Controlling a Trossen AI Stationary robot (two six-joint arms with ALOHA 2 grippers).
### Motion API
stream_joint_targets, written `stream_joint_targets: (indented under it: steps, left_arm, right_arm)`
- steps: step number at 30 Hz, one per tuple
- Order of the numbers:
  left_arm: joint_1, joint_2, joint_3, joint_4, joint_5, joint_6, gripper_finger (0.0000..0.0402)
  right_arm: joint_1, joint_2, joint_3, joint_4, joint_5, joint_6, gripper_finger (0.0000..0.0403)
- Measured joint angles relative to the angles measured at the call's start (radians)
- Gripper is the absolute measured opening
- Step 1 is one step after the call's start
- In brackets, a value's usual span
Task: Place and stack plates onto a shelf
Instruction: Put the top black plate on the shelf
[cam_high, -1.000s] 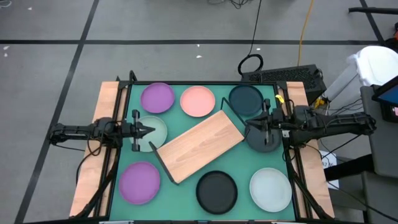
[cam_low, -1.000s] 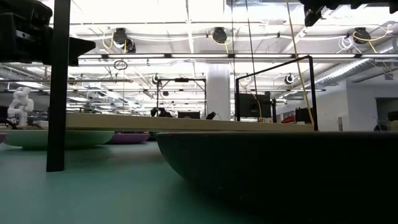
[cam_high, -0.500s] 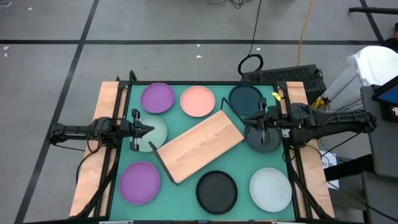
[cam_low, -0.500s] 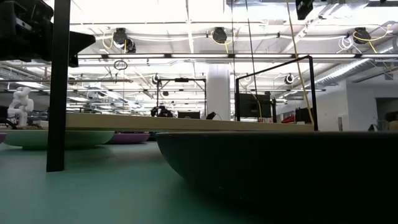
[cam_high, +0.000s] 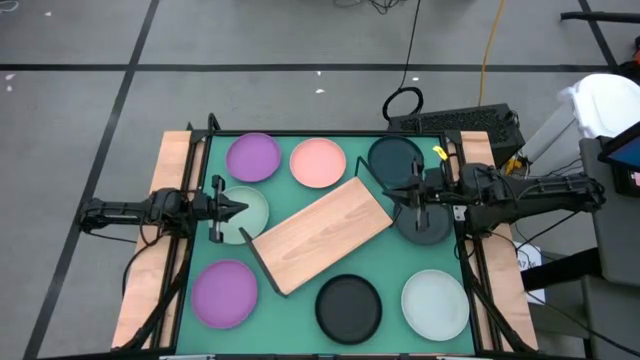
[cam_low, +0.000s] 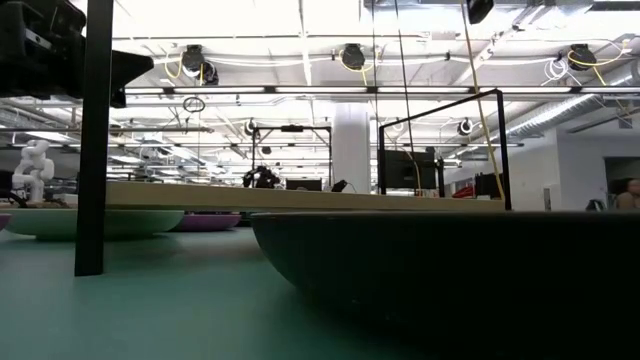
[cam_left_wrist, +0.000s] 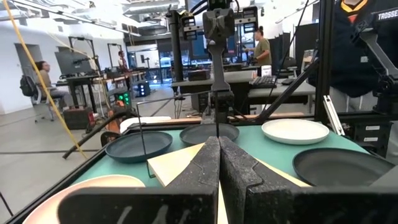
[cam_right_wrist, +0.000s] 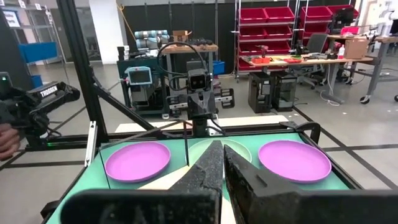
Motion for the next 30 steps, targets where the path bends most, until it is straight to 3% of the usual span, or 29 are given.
stream_joint_targets:
  steps: [7,18,24,30]
  left_arm:
    - [0.0,0.0,0.0,-0.022,-0.001,-0.025,0.0003]
    - [0.0,0.001,0.022,-0.032,-0.001,-0.114,0.0003]
    - [0.0,0.024,0.116,-0.056,-0.001,-0.124,0.0003]
    - [0.0,0.162,0.299,-0.14,-0.001,-0.104,0.0003]
  right_arm:
    - [0.0,0.002,0.0,-0.031,0.051,0.001,0.0]
    - [0.0,0.001,0.0,-0.072,0.046,0.003,0.0]
    - [0.0,0.001,0.0,-0.12,0.046,0.022,0.0]
    - [0.0,0.002,0.0,-0.148,0.046,0.042,0.0]
